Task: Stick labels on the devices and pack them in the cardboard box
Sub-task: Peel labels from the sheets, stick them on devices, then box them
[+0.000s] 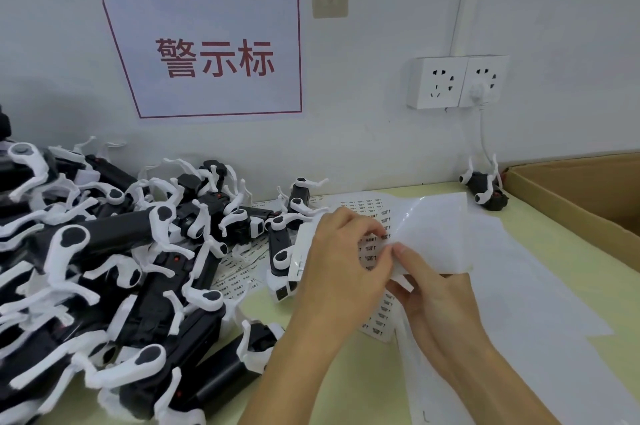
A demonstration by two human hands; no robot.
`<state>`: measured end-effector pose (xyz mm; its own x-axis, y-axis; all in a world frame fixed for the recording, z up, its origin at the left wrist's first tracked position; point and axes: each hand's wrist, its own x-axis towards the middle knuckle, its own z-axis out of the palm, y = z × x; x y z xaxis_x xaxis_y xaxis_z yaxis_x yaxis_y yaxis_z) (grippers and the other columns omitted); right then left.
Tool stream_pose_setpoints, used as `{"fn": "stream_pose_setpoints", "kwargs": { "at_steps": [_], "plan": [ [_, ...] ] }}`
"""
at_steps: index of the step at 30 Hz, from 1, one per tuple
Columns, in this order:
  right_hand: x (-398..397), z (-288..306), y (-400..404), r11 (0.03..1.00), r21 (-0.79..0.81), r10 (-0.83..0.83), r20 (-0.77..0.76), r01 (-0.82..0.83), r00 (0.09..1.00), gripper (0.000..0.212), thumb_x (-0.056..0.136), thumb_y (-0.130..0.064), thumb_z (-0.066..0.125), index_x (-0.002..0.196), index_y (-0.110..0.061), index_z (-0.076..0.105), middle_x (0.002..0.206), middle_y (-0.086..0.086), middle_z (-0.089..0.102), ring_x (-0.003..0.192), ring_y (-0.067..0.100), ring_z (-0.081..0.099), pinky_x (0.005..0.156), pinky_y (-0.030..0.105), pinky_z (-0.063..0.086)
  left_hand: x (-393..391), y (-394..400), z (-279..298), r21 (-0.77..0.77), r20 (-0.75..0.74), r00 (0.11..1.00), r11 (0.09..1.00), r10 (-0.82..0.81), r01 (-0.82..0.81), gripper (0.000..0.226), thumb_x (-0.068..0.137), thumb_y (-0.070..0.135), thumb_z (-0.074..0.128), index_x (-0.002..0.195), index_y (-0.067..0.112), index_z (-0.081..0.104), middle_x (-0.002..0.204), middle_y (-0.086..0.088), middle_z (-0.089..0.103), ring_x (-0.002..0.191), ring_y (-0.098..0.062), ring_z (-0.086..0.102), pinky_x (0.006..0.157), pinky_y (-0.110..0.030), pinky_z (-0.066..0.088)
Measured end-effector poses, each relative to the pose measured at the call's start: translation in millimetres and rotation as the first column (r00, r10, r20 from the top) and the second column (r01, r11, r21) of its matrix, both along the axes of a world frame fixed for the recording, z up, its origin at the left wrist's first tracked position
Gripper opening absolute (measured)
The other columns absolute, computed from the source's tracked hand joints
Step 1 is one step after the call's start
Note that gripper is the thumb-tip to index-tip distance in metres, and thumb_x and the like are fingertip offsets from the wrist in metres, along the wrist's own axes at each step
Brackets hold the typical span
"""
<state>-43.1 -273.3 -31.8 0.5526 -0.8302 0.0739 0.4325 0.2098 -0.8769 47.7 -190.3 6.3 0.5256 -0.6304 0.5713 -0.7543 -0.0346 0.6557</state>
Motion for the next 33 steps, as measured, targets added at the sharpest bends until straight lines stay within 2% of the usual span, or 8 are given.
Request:
{"fn": "stream_pose_setpoints", "kwargs": {
  "at_steps": [4, 6, 10, 14, 21, 23, 29, 33],
  "plan": [
    [2.7, -3.1, 2.0, 0.997, -0.078, -0.034, -0.071, 0.029, 0.997, 0.018, 0.086, -0.010, 0.071, 0.103, -0.017, 0.075, 0.102, 0.013, 0.076, 0.102, 0.040, 0.068, 0.083, 0.047, 0.052, -7.8, 4.3, -3.7, 0.014, -0.035, 0.996, 0.997, 0.077, -0.076, 0.013, 0.090, 0.018, 0.069, 0.102, 0.018, 0.075, 0.096, 0.010, 0.065, 0.096, -0.010, 0.060, 0.087, -0.028, 0.049],
    [3.3, -4.6, 2.7, 0.992, -0.112, -0.065, -0.116, 0.052, 0.991, 0.016, 0.088, -0.012, 0.070, 0.101, -0.018, 0.075, 0.099, 0.011, 0.076, 0.099, 0.038, 0.068, 0.079, 0.043, 0.054, -7.8, 5.0, -5.7, -0.001, -0.077, 0.994, 0.997, 0.078, -0.078, 0.013, 0.089, 0.016, 0.070, 0.100, 0.017, 0.076, 0.093, 0.008, 0.067, 0.091, -0.009, 0.062, 0.084, -0.027, 0.051],
    [0.3, -4.1, 2.8, 0.980, -0.178, -0.118, -0.166, 0.088, 0.979, 0.009, 0.087, -0.013, 0.071, 0.093, -0.018, 0.076, 0.092, 0.011, 0.076, 0.092, 0.035, 0.070, 0.077, 0.043, 0.056, -2.3, 4.8, -1.1, 0.028, -0.063, 0.997, 0.999, 0.044, -0.042, 0.008, 0.087, 0.015, 0.071, 0.090, 0.018, 0.077, 0.084, 0.008, 0.069, 0.077, -0.005, 0.061, 0.073, -0.016, 0.049],
    [0.1, -0.5, 3.4, 0.966, -0.241, -0.146, -0.190, 0.099, 0.971, 0.007, 0.086, -0.017, 0.073, 0.090, -0.019, 0.078, 0.087, 0.004, 0.077, 0.086, 0.024, 0.073, 0.075, 0.038, 0.059, 5.1, 0.8, 5.2, 0.087, -0.061, 0.998, 0.996, 0.018, -0.013, 0.011, 0.086, 0.018, 0.070, 0.080, 0.022, 0.077, 0.076, 0.011, 0.069, 0.072, -0.004, 0.061, 0.070, -0.019, 0.051],
    [-0.8, -0.7, 2.9, 0.953, -0.288, -0.149, -0.167, 0.097, 0.975, 0.009, 0.087, -0.012, 0.072, 0.085, -0.017, 0.079, 0.082, 0.005, 0.077, 0.077, 0.019, 0.074, 0.062, 0.024, 0.057, 2.9, -1.7, 4.2, 0.135, -0.016, 1.000, 0.991, 0.023, -0.020, 0.016, 0.089, 0.016, 0.065, 0.082, 0.017, 0.079, 0.079, 0.004, 0.070, 0.074, -0.011, 0.061, 0.073, -0.034, 0.052],
    [-0.4, -2.1, 2.8, 0.956, -0.276, -0.151, -0.168, 0.101, 0.974, 0.007, 0.086, -0.012, 0.072, 0.088, -0.014, 0.078, 0.083, 0.007, 0.077, 0.078, 0.021, 0.074, 0.062, 0.026, 0.057, 2.3, -1.4, 4.2, 0.133, -0.019, 0.999, 0.991, 0.026, -0.024, 0.015, 0.088, 0.016, 0.064, 0.082, 0.017, 0.078, 0.079, 0.004, 0.069, 0.073, -0.011, 0.061, 0.073, -0.033, 0.052],
    [1.6, -5.7, 0.8, 0.965, -0.242, -0.149, -0.184, 0.102, 0.972, 0.009, 0.085, -0.012, 0.072, 0.091, -0.006, 0.076, 0.085, 0.015, 0.075, 0.086, 0.036, 0.071, 0.078, 0.048, 0.059, -0.8, -2.9, 1.9, 0.097, -0.038, 0.998, 0.994, 0.052, -0.048, 0.013, 0.086, 0.015, 0.066, 0.078, 0.016, 0.075, 0.074, 0.005, 0.068, 0.070, -0.010, 0.061, 0.069, -0.030, 0.052],
    [2.4, -6.5, 0.9, 0.969, -0.224, -0.143, -0.183, 0.100, 0.973, 0.007, 0.084, -0.012, 0.073, 0.090, -0.010, 0.077, 0.087, 0.013, 0.076, 0.089, 0.037, 0.071, 0.080, 0.049, 0.058, 1.7, -3.0, 0.2, 0.056, -0.090, 0.994, 0.997, 0.055, -0.050, 0.011, 0.084, 0.013, 0.069, 0.075, 0.016, 0.074, 0.069, 0.006, 0.067, 0.066, -0.009, 0.060, 0.064, -0.024, 0.051]
  ]
}}
